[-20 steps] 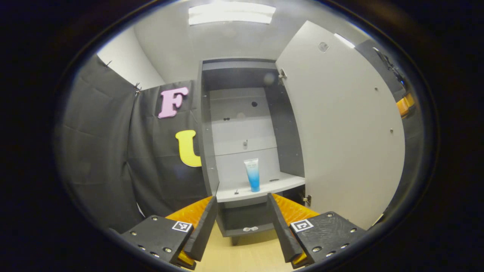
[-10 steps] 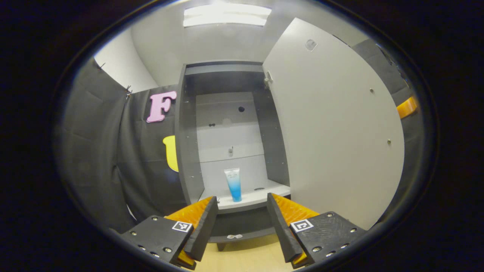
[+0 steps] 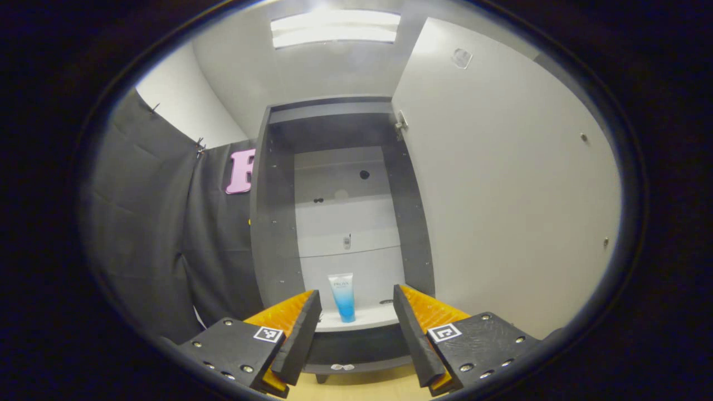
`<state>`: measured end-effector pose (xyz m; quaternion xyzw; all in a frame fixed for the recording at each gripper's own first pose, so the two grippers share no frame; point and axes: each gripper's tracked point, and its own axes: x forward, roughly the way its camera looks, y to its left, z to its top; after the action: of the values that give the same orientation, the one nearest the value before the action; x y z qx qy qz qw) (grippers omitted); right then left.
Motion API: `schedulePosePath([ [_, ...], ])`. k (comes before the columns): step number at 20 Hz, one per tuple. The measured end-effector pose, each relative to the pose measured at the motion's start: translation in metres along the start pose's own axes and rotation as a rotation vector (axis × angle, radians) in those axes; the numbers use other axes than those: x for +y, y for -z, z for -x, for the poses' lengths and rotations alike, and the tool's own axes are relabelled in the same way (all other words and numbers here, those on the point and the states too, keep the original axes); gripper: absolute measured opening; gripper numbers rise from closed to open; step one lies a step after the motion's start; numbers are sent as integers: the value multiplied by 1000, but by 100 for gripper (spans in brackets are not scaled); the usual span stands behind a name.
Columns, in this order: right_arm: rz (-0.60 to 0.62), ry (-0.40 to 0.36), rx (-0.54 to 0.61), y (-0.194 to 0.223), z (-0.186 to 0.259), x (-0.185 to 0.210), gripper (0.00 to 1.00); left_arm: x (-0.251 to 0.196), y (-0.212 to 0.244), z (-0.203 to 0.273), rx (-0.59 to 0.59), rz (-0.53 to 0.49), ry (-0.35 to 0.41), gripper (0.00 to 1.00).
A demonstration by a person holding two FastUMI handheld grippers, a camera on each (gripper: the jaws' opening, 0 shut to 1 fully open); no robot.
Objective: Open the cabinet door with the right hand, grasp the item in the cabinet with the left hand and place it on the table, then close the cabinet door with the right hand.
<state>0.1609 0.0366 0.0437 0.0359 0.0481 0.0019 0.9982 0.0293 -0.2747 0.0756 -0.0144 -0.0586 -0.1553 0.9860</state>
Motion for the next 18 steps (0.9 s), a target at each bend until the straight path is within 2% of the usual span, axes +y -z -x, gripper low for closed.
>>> schedulePosePath([
  [4, -1, 37, 38, 15, -12, -3, 98, 8, 11, -46, 27, 17, -5, 78],
  [9, -18, 122, 46, 16, -24, -4, 98, 21, 42, -104, 65, 57, 18, 78],
  [13, -25, 181, 46, 14, -30, -1, 100, 26, 71, -137, 120, 94, 50, 79],
  [18, -3, 221, 49, 13, -35, 2, 98, 31, 100, -169, 163, 98, 51, 79],
])
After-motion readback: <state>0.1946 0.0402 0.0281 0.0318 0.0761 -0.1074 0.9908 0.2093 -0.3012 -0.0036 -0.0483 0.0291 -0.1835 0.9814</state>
